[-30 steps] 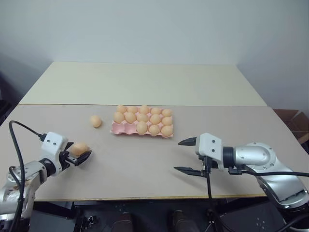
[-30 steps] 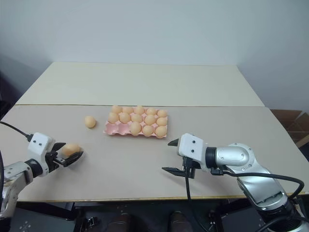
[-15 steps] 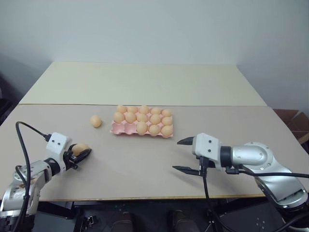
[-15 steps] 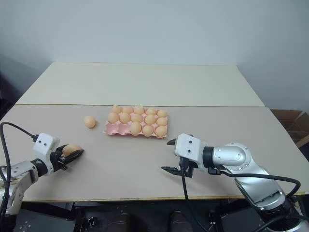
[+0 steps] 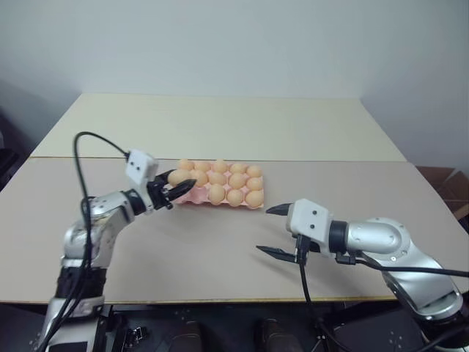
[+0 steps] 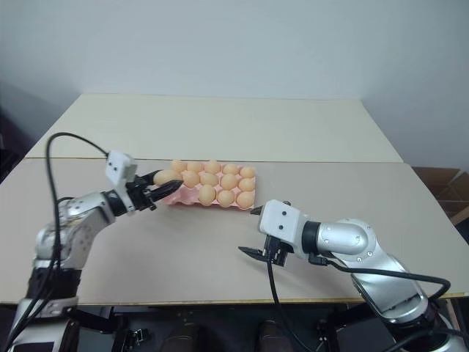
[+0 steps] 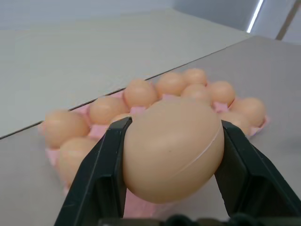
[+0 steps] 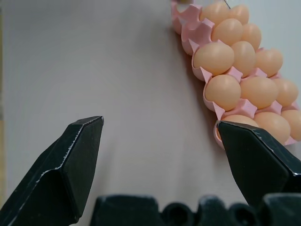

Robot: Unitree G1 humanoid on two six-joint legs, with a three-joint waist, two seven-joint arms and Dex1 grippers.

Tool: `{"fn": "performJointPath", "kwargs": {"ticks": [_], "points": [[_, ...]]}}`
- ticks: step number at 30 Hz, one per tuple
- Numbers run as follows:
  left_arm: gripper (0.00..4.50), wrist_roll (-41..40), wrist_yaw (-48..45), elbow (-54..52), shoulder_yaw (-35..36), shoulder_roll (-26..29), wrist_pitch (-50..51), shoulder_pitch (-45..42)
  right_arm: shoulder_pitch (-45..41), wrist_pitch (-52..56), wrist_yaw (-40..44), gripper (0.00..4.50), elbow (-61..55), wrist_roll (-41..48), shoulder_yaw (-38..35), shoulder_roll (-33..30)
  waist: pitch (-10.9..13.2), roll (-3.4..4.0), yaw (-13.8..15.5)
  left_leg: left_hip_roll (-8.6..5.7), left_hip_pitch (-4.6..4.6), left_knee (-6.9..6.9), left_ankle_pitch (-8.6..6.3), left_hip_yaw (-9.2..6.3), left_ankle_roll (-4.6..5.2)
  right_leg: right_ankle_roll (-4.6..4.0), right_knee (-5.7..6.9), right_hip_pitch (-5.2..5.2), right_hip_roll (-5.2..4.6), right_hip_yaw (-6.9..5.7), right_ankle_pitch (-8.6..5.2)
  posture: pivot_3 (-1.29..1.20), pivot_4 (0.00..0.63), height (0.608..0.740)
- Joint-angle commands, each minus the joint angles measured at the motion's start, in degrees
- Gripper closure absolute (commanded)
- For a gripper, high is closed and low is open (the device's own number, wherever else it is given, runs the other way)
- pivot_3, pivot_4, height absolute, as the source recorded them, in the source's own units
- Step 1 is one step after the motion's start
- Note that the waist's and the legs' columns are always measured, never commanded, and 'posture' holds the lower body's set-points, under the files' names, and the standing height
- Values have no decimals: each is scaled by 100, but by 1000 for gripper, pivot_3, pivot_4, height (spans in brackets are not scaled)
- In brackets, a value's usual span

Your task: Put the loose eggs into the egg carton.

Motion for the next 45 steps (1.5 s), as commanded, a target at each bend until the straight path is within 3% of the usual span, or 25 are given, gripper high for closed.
{"fn": "performJointPath", "kwargs": {"ticks": [1, 10, 17, 18, 24, 35, 39, 45], "points": [[2294, 333, -251, 599, -280, -47, -510, -378, 93, 210, -211, 0, -377, 19, -241, -39, 0, 0, -15, 0, 1, 0, 0, 0, 0, 0, 0, -1, 0, 3, 0, 0, 150, 740], [2294, 390, -674, 1185, -319, -92, -880, -627, 423, 468, -477, 0, -726, 37, -439, -73, 0, 0, -2, 0, -1, 0, 0, 0, 0, 1, 0, -1, -1, 2, 0, 0, 150, 740], [104, 584, -558, 1310, -358, -166, -1000, -671, 364, 423, -537, 0, -660, 5, -353, -56, 0, 0, 8, 0, -1, 2, 0, -1, 1, 2, 0, 0, -1, 1, 1, 0, 150, 740], [44, 606, -527, 1304, -340, -159, -1003, -667, 356, 408, -528, 0, -640, 5, -354, -61, 0, 0, 6, 0, -2, 2, 0, -1, 1, 2, -1, -1, -1, 1, 1, 0, 150, 740], [44, 390, -424, 544, 38, 99, -839, -242, 319, 278, -431, 0, -536, -6, -326, -87, 0, 0, -21, 0, -1, 2, 0, -1, 1, 2, 0, -1, -1, 2, 1, 0, 150, 740], [44, -146, -52, -2185, 1760, 1459, 603, 2453, 21, -34, -72, 0, -187, 85, -155, -20, 0, 0, -115, 6, 6, 0, -1, -2, 0, -17, 2, -5, -4, 2, -12, 0, 150, 740], [44, -181, 371, -2881, 2627, 1532, 1135, 3199, -168, -201, 123, 0, -3, 114, -85, -1, 0, 0, -101, 5, 2, 0, -1, -1, -1, -32, -2, -7, -8, 1, -22, 0, 150, 740], [44, -434, 772, -3411, 3332, 1388, 1650, 3575, -328, -322, 248, 0, 165, 84, 62, 73, 0, 0, -70, 5, 4, 0, -1, 1, -1, -32, -1, -6, -8, 0, -22, 0, 150, 740]]}}
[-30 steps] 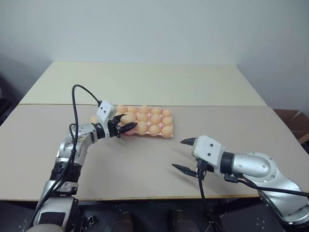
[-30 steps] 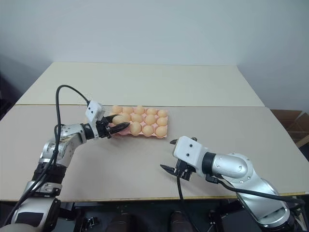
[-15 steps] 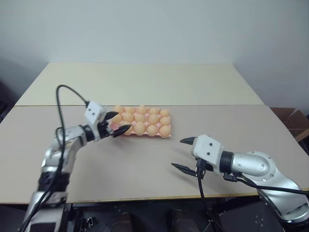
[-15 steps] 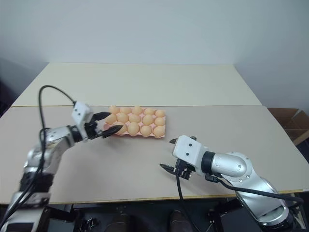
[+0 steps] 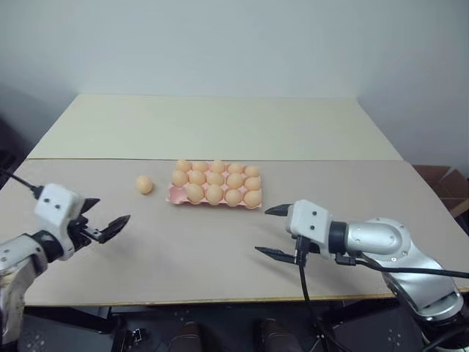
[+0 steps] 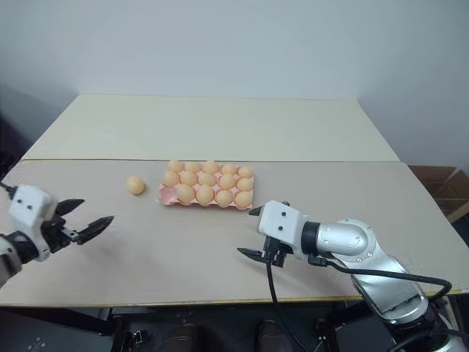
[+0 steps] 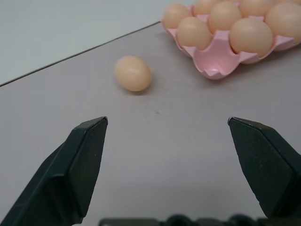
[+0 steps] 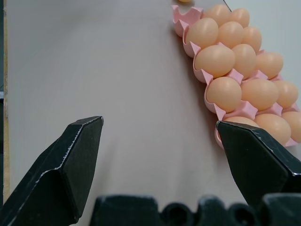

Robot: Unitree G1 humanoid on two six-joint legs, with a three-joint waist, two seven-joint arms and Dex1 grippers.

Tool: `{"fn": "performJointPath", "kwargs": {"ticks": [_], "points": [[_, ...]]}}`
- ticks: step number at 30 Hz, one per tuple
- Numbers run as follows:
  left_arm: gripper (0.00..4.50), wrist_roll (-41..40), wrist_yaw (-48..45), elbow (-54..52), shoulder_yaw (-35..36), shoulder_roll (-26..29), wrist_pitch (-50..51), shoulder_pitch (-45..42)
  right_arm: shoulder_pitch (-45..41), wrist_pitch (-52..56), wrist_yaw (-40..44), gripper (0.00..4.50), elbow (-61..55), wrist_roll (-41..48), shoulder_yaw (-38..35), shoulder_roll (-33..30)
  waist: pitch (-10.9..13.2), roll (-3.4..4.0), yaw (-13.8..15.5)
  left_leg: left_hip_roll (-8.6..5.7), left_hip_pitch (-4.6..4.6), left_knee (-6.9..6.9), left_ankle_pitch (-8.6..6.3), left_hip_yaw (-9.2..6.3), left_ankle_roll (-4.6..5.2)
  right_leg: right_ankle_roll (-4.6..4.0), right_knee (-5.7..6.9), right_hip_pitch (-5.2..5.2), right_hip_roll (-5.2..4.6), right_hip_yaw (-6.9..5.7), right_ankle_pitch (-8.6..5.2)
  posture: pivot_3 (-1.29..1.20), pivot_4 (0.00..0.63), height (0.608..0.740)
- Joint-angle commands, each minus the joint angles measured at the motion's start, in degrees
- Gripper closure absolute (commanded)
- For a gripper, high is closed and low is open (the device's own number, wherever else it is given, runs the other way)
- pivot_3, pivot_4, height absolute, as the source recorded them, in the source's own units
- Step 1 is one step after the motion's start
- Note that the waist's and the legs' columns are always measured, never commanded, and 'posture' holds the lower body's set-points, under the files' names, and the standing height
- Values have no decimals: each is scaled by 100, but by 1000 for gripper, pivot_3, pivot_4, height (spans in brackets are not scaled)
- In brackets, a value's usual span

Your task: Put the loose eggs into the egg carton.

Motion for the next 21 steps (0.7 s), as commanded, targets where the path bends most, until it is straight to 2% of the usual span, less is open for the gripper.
{"fn": "performJointPath", "kwargs": {"ticks": [1, 6, 10, 17, 21], "points": [[44, -158, 160, -368, 352, 17, 188, 139, -138, -163, 62, 0, -76, 20, 24, 47, 0, 0, -2, 0, 0, 0, 0, 0, 0, 0, 0, -1, 1, 1, 0, 0, 150, 740], [44, -180, 261, -326, 356, 65, 198, 161, -179, -135, 126, 0, -75, 35, 34, 29, 0, 0, 5, 0, -1, 0, 0, 1, 0, -1, 0, -1, 1, 1, 0, 0, 150, 740], [44, -205, 527, -105, 156, -88, 111, -233, -205, -107, 158, 0, -68, 26, 3, -8, 0, 0, 19, 1, 0, 0, 0, 1, 0, -1, 0, -1, 2, 0, 0, 0, 150, 740], [44, 482, 1190, 1316, -1102, -532, -497, -1734, -247, 32, 79, 0, -175, 42, 6, -3, -4, -7, 86, -3, 0, 0, 0, 2, 0, 11, 0, 5, 3, 1, 9, 0, 150, 740], [44, 721, 1414, 2386, -1494, -890, -937, -2589, -222, 148, 0, 0, -258, 53, -35, -17, -5, -9, 87, -4, -4, 0, 1, 4, 1, 31, -2, 4, 3, 2, 24, 0, 150, 740]]}}
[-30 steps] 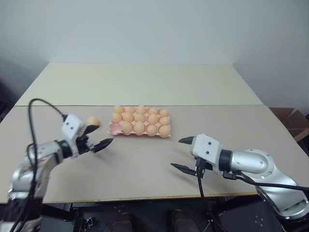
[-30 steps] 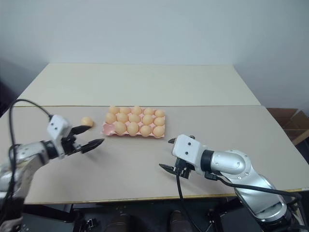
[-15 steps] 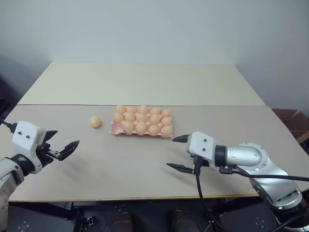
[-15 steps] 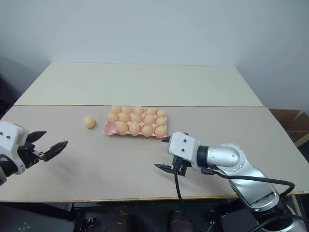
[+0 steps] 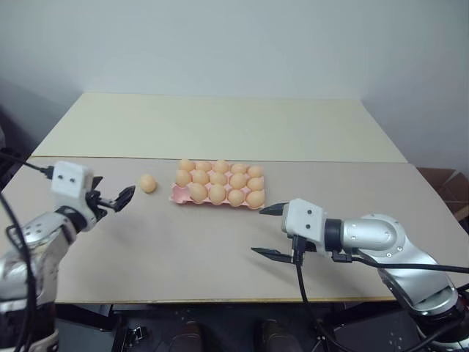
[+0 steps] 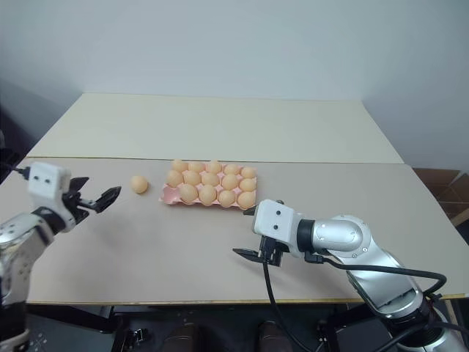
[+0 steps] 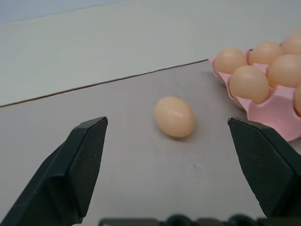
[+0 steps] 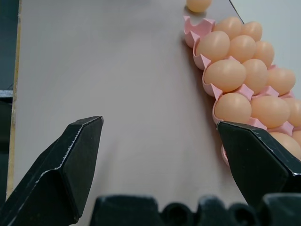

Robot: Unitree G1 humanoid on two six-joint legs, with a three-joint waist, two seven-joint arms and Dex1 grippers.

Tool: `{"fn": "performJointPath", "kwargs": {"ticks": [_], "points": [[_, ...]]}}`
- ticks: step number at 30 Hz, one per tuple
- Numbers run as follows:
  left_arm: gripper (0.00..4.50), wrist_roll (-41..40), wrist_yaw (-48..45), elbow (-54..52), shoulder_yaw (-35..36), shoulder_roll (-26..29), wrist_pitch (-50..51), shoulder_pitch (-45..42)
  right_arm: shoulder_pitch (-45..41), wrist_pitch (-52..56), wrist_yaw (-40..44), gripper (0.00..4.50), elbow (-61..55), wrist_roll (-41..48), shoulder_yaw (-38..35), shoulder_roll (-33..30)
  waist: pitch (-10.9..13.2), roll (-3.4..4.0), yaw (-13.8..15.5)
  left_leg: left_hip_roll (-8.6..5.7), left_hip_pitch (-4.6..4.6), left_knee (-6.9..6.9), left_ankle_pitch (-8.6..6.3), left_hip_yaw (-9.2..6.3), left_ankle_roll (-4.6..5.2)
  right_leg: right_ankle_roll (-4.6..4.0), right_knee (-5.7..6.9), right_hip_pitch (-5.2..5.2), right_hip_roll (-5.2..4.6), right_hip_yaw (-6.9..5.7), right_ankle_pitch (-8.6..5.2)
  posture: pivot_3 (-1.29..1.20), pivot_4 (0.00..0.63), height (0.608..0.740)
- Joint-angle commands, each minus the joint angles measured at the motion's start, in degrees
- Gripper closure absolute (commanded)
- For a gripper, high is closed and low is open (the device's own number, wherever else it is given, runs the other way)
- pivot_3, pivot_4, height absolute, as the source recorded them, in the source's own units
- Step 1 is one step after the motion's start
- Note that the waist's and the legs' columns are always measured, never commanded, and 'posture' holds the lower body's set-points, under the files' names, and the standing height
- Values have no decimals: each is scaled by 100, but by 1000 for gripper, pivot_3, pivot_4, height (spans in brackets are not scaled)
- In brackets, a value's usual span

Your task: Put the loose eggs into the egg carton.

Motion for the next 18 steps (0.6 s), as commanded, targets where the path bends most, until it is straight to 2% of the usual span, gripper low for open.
{"fn": "performJointPath", "kwargs": {"ticks": [1, 12, 18], "points": [[44, 147, 197, 747, -161, -239, -460, -636, -15, 98, -89, 0, -257, 48, -181, -46, 0, -1, 0, 0, -1, 0, 0, 0, 0, 0, 0, 0, 0, -1, 0, 0, 150, 740], [44, 660, 267, 3115, -672, -623, -1524, -1729, 265, 406, -371, 0, -610, 52, -344, -85, -2, -3, -17, 0, 1, 0, 1, -1, 1, 1, 4, 0, 3, -1, 3, 0, 150, 740], [44, 733, 6, 3864, -856, -772, -1951, -2025, 340, 498, -525, 0, -680, 34, -348, -40, -2, -3, -2, -1, -2, 1, 1, -1, 1, 3, 1, 1, 0, -2, 4, 0, 150, 740]]}}
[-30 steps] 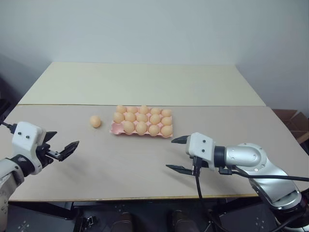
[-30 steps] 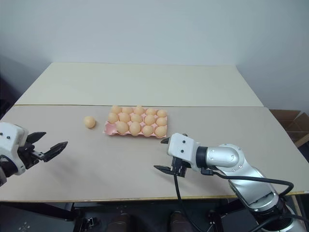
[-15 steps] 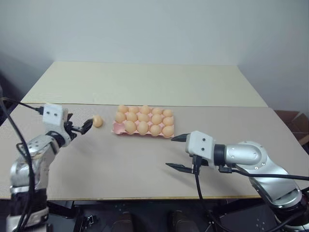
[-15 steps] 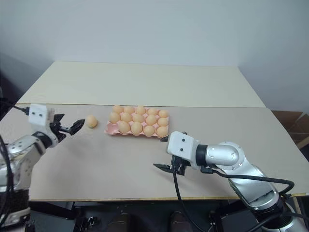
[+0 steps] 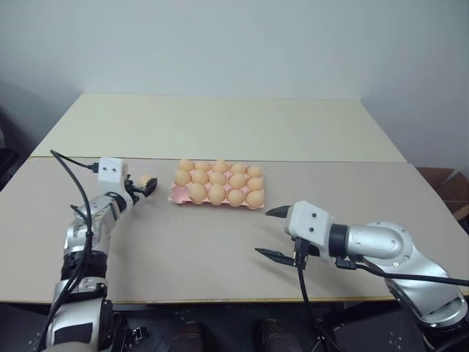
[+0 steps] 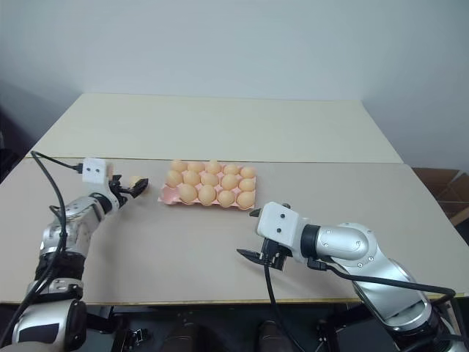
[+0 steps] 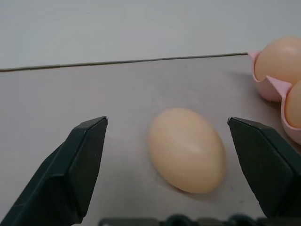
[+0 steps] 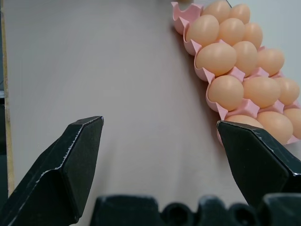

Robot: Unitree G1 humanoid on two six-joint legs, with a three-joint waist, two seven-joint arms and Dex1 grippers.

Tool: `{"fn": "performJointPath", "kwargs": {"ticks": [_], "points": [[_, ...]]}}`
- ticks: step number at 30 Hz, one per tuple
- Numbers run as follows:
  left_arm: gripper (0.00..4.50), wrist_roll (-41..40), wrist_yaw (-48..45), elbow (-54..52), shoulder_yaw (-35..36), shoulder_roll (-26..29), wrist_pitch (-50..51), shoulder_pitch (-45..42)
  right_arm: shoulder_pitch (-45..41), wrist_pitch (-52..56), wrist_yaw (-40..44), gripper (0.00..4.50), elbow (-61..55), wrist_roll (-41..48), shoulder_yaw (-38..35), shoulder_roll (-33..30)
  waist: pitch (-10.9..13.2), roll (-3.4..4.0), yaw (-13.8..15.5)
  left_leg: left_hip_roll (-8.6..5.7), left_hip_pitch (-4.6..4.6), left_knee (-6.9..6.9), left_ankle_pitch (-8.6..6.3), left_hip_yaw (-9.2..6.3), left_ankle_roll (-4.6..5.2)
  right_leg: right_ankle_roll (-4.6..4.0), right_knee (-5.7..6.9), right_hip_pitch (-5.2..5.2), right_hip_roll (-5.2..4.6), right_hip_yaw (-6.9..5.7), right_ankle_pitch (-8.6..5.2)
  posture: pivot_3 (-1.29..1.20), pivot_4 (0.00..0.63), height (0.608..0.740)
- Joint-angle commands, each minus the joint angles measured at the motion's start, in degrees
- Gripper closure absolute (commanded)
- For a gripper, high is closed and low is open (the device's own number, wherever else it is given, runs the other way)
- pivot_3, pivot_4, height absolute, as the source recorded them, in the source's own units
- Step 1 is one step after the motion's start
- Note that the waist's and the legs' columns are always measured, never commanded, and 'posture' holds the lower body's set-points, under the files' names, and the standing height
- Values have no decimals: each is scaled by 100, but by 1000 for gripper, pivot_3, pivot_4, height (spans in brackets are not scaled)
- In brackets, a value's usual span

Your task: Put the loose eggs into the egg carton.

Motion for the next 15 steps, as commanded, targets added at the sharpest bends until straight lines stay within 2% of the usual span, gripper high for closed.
{"fn": "performJointPath", "kwargs": {"ticks": [1, 9, 15], "points": [[44, 35, -146, 230, -31, -28, -322, -236, 8, 53, -149, 0, -228, 22, -144, 14, 0, 0, -1, 0, 0, 0, 0, 0, 0, 0, 0, 0, 0, 0, 0, 0, 150, 740], [44, 137, -221, 1104, -53, -111, -781, -586, -14, 43, -234, 0, -191, 22, -102, 14, 0, 0, -6, 0, 2, 0, 0, 0, 0, 1, 2, 0, 1, -1, 1, 0, 150, 740], [1933, 143, -223, 1143, -61, -125, -736, -615, -24, 21, -239, 0, -157, 12, -99, 6, 0, -1, -4, 0, -1, 0, 0, 0, 0, 3, 1, 0, 1, 0, 1, 0, 150, 740]]}}
